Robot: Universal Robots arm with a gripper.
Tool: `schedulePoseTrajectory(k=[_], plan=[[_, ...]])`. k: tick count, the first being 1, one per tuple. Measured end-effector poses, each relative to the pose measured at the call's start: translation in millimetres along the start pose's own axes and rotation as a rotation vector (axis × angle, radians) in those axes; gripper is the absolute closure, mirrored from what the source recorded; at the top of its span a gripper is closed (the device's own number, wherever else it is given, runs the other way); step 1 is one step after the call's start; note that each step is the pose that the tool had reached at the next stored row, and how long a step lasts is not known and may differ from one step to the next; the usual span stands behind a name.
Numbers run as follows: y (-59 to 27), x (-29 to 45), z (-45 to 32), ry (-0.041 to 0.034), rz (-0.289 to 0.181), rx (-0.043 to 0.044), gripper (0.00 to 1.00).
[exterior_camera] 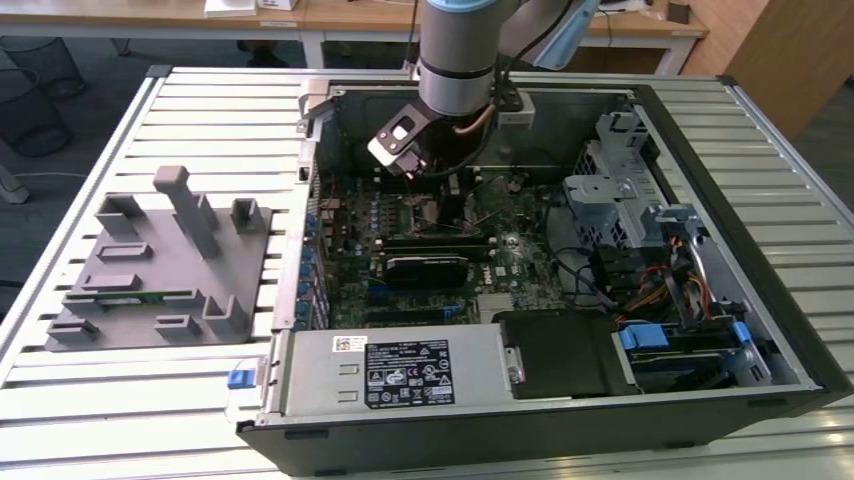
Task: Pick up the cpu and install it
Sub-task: 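Place the cpu into insertion slot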
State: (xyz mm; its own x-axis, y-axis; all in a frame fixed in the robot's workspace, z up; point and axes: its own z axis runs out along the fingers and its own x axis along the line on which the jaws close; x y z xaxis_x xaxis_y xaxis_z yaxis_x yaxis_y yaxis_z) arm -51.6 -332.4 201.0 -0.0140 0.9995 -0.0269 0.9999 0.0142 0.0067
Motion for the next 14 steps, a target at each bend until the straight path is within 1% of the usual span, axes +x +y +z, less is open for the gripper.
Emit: schedulePoseTrajectory(k=[4, 5, 6, 8, 9, 12, 13, 14], plan=[[0.1, -0.1, -3.7, 0.0002, 0.000, 0.0000, 0.42], [0.0, -0.1, -4.4, 0.0002, 0.000, 0.0000, 0.48], [0.1, -0.1, -5.2, 0.0002, 0.000, 0.0000, 0.48], [0.1, -0.2, -6.6, 0.0002, 0.000, 0.0000, 0.60], [0.1, -0.2, -7.2, 0.0002, 0.000, 0.0000, 0.60], [0.1, -0.2, -8.9, 0.0002, 0.000, 0.0000, 0.77], [0.1, -0.2, -9.4, 0.0001, 0.000, 0.0000, 0.77], [0.1, -0.3, -10.0, 0.0002, 0.000, 0.0000, 0.83]])
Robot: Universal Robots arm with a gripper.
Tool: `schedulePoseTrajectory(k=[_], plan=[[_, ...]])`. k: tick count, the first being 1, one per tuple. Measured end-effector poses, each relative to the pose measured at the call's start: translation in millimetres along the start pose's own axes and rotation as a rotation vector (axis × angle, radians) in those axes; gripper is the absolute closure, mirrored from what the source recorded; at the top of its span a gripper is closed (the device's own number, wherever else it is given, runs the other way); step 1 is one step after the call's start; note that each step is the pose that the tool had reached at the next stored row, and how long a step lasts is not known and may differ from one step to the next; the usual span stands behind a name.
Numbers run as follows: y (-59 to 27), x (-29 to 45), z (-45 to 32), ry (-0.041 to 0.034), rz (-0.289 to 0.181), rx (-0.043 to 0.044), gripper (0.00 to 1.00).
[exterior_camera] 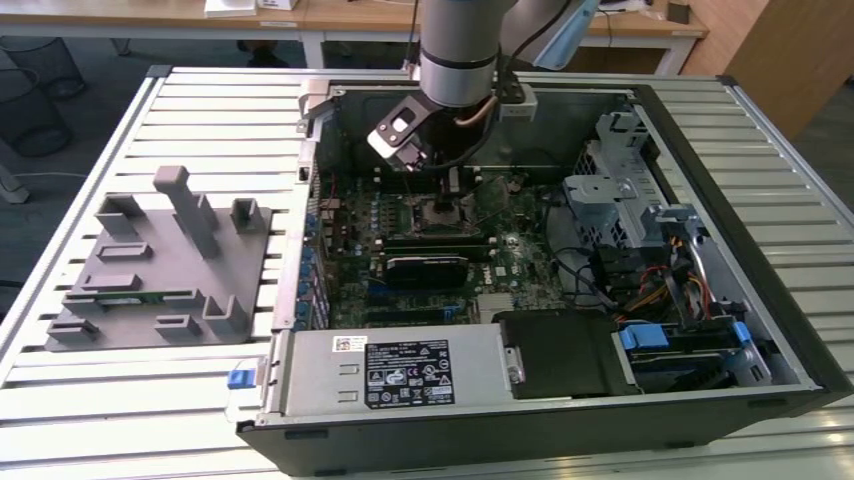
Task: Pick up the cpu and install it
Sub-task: 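Place the cpu into insertion slot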
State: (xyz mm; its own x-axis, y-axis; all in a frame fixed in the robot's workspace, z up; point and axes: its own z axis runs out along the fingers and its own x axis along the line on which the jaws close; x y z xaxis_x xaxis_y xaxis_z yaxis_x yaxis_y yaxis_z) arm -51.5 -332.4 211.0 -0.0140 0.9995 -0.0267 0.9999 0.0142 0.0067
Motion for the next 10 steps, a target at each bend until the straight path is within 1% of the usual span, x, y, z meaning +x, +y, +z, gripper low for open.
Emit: schedulePoseTrajectory(k=[1, 10], plan=[[0.0, 0.0, -0.5, 0.0000, 0.000, 0.0000, 0.89], [0.0, -0.1, -4.7, 0.0000, 0.000, 0.0000, 0.89]])
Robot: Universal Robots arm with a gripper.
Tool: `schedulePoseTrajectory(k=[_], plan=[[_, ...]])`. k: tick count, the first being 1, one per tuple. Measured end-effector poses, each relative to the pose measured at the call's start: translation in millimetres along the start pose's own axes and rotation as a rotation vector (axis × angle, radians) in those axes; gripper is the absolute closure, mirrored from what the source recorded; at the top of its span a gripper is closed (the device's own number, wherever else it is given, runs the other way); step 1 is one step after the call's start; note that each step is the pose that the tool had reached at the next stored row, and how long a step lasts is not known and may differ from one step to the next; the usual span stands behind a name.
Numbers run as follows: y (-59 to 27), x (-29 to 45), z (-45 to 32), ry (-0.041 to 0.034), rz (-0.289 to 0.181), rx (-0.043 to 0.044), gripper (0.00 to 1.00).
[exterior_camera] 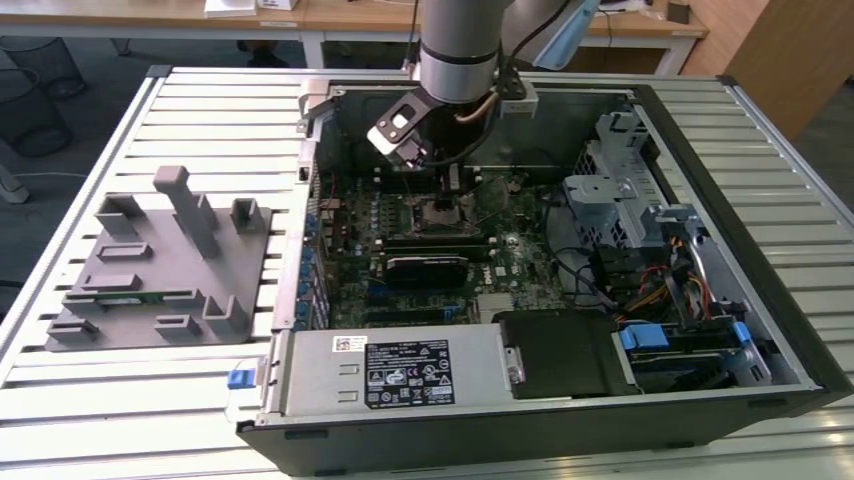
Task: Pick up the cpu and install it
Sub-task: 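Place the cpu into insertion slot, then close the cpu cover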
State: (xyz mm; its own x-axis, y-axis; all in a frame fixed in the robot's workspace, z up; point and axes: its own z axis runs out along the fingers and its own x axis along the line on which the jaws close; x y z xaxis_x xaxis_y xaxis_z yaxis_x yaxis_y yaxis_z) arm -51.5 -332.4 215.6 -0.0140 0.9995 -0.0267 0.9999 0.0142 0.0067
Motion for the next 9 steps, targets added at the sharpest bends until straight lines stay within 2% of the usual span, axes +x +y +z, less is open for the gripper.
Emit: schedulePoseTrajectory(k=[9], plan=[[0.1, -0.1, -7.1, 0.0000, 0.000, 0.0000, 0.89]])
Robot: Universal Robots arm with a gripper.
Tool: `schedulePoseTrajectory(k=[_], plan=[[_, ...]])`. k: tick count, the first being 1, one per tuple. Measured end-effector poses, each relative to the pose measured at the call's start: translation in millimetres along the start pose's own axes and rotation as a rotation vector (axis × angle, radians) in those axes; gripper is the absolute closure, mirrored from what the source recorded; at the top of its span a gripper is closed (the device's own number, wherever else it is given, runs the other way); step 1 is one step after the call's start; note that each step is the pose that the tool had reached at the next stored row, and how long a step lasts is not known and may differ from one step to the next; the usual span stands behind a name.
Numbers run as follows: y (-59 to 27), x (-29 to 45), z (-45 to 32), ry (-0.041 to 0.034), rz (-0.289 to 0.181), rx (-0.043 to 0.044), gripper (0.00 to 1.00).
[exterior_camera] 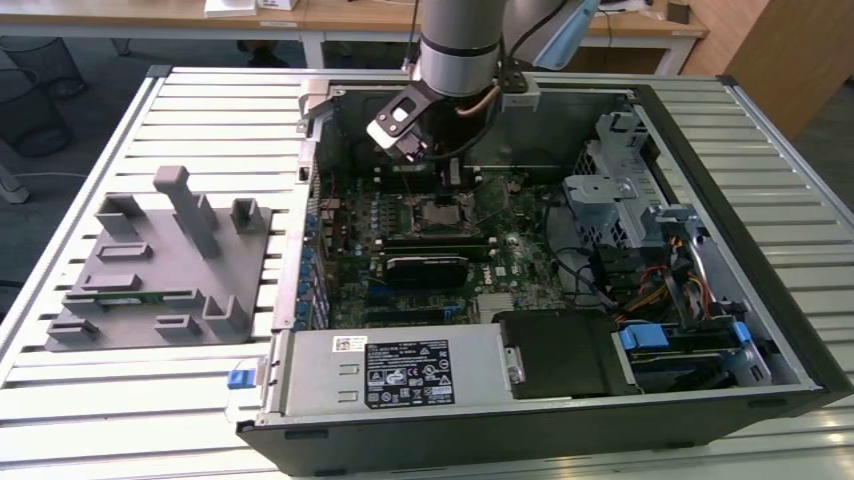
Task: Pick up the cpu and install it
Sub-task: 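Close the cpu cover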
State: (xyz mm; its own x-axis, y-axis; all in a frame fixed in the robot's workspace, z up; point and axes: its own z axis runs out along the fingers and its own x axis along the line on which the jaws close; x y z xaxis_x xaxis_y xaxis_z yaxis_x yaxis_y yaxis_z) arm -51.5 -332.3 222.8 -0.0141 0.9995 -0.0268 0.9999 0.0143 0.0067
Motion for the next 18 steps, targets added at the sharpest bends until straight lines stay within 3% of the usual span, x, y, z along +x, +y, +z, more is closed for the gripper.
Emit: schedulePoseTrajectory(k=[12, 18], plan=[[-0.6, 2.0, -4.1, 0.0000, 0.000, 0.0009, 0.89], [-0.6, 1.8, -11.2, -0.0001, -0.003, 0.0009, 0.89]])
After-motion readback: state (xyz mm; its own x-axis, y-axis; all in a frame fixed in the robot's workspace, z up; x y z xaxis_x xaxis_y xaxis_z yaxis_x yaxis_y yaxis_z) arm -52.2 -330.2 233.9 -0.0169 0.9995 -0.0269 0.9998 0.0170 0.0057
